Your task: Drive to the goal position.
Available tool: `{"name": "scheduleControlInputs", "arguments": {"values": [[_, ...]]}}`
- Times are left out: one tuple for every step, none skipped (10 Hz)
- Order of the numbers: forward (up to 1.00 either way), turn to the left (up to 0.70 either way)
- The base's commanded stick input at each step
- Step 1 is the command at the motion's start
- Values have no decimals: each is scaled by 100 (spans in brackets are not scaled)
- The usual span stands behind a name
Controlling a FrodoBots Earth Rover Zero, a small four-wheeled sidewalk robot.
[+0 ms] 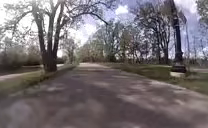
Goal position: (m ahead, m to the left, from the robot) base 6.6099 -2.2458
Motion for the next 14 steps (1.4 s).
{"name": "scheduleControlInputs", "arguments": {"values": [[100, -26], [100, -8], [100, 0], [100, 0], [100, 0], [100, 0], [100, 0], [100, 0], [100, 0], [100, 0], [100, 0], [100, 0], [100, 0], [100, 0]]}}
